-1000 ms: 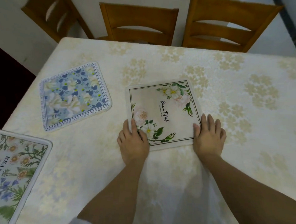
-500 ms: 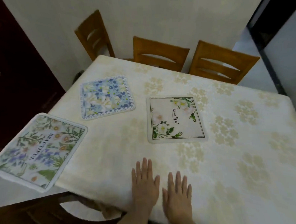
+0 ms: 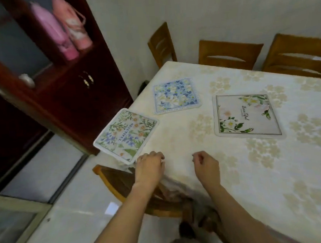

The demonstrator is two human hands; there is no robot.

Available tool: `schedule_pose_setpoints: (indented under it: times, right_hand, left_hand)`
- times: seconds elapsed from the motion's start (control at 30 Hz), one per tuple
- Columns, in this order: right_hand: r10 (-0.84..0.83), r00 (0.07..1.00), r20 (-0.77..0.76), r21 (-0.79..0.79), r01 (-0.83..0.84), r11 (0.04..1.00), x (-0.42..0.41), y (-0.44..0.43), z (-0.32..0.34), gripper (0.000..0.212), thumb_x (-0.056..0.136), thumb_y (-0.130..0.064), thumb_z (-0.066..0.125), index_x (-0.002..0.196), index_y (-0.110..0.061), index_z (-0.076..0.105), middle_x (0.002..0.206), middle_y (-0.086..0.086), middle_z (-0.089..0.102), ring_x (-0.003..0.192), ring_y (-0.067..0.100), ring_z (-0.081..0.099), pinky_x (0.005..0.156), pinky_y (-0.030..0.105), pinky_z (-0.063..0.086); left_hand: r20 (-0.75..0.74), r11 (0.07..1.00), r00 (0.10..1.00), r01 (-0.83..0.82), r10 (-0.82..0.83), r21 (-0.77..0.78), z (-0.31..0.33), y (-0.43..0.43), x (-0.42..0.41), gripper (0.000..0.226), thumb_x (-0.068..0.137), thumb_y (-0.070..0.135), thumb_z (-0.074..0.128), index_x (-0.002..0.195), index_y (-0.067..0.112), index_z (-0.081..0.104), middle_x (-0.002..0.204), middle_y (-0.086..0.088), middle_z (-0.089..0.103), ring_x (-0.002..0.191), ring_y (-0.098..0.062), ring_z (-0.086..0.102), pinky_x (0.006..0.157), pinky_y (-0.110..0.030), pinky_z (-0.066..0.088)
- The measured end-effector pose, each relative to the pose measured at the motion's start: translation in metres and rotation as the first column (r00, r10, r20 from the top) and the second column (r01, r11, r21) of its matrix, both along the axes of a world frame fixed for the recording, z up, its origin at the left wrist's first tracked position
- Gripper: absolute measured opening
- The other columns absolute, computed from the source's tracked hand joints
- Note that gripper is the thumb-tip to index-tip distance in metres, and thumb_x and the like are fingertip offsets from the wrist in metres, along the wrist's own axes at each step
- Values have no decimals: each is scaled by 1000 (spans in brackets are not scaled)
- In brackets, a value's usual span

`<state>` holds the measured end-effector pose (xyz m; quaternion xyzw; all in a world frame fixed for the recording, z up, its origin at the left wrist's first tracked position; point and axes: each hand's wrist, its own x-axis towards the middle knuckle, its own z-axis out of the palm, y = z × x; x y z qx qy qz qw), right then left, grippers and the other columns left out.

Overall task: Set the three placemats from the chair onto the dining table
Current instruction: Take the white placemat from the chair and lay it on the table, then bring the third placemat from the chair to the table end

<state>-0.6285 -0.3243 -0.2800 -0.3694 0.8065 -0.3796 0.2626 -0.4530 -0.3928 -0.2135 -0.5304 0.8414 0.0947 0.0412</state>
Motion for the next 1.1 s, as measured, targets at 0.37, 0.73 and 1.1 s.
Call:
schedule_pose_setpoints:
  times: [0.37, 0.73, 1.1]
  right_hand:
    - [52, 987, -153, 88, -39, 995, 66, -19, 39, 20, 100, -29, 52, 104, -24, 72, 97, -6, 74, 84, 16, 68, 70, 29, 49]
    - [151, 960, -238, 190, -106, 976, 237, -146, 57, 25, 100, -34, 49, 100, -19, 69, 95, 7, 73, 87, 29, 66, 68, 36, 53]
    - [91, 988, -122, 278, -54, 959, 236, -210, 14, 26, 100, -30, 52, 105, -11, 69, 104, 13, 72, 95, 30, 66, 69, 31, 45]
  left_hand:
    - [-317, 999, 948, -25, 39, 47, 0, -52, 74, 23, 100, 37, 54, 120, 29, 63, 118, 6, 65, 109, -19, 59, 98, -40, 47]
    - [-306, 997, 951, 52, -30, 62, 4, -192, 234, 25, 95, 37, 56, 116, 27, 67, 114, 2, 70, 106, -24, 65, 91, -42, 53]
    - [-235, 975, 972, 73, -23, 208, -32, -246, 250, 27, 96, 40, 57, 119, 28, 67, 121, 4, 69, 108, -20, 64, 89, -35, 52]
